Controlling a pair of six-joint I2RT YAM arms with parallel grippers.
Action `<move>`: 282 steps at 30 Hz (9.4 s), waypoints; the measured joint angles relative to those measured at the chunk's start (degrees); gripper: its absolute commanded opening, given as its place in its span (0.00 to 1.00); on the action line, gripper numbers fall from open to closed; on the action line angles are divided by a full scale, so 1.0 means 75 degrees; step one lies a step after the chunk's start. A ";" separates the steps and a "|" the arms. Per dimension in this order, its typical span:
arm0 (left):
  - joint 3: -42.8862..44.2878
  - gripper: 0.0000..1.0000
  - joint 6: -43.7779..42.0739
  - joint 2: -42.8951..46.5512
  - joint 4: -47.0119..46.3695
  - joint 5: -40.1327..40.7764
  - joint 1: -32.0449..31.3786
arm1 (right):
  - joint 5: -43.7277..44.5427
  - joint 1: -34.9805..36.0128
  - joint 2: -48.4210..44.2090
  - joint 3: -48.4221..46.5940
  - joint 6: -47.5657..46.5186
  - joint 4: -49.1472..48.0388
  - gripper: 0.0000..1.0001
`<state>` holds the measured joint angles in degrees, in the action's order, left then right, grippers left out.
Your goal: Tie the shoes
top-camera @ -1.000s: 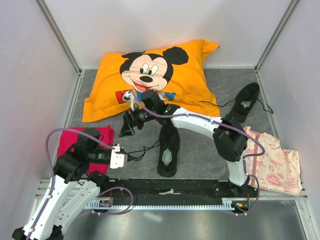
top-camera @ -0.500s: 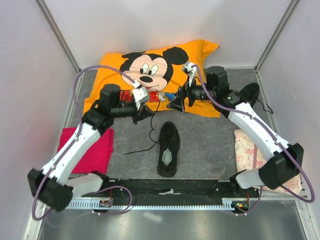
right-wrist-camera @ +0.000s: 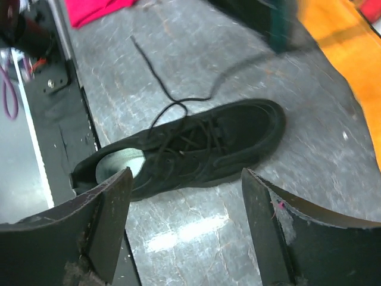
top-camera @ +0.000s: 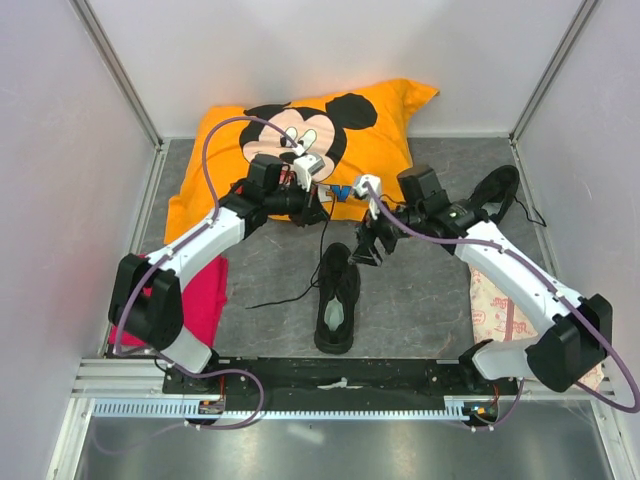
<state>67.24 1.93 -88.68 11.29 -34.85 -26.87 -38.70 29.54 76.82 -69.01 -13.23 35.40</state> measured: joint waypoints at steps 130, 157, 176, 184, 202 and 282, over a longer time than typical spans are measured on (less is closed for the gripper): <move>-0.3928 0.60 -0.6694 0.5974 0.2509 -0.0533 -0.0073 | 0.0644 0.2020 -0.0740 0.1652 0.1072 -0.0682 0.00; -0.3526 0.02 -0.5441 0.3182 -0.0440 0.0233 -0.3037 | 0.0061 0.1734 -0.0254 0.1565 0.1603 -0.1070 0.13; -0.3532 0.02 -0.5138 0.3468 0.0023 0.1064 -0.3010 | 0.0192 0.0947 0.0877 0.1087 0.1740 -0.1166 0.50; -0.3526 0.02 -0.4960 0.3270 0.0195 0.1460 -0.2932 | 0.0073 0.0947 0.1373 0.1005 0.1871 -0.1174 0.38; -0.3089 0.02 -0.3404 0.2699 0.0478 0.1536 -0.2515 | -0.0743 0.0609 0.1376 0.1040 0.2212 -0.1294 0.00; -0.3879 0.02 0.4377 0.0125 -0.4497 -0.2011 -0.1139 | -0.2084 -0.0323 0.0662 0.2055 0.3191 -0.2398 0.40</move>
<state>38.15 34.76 -87.74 -22.44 -49.93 -35.42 -54.33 27.11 81.78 -53.60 10.70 17.41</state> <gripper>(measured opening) 0.029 0.394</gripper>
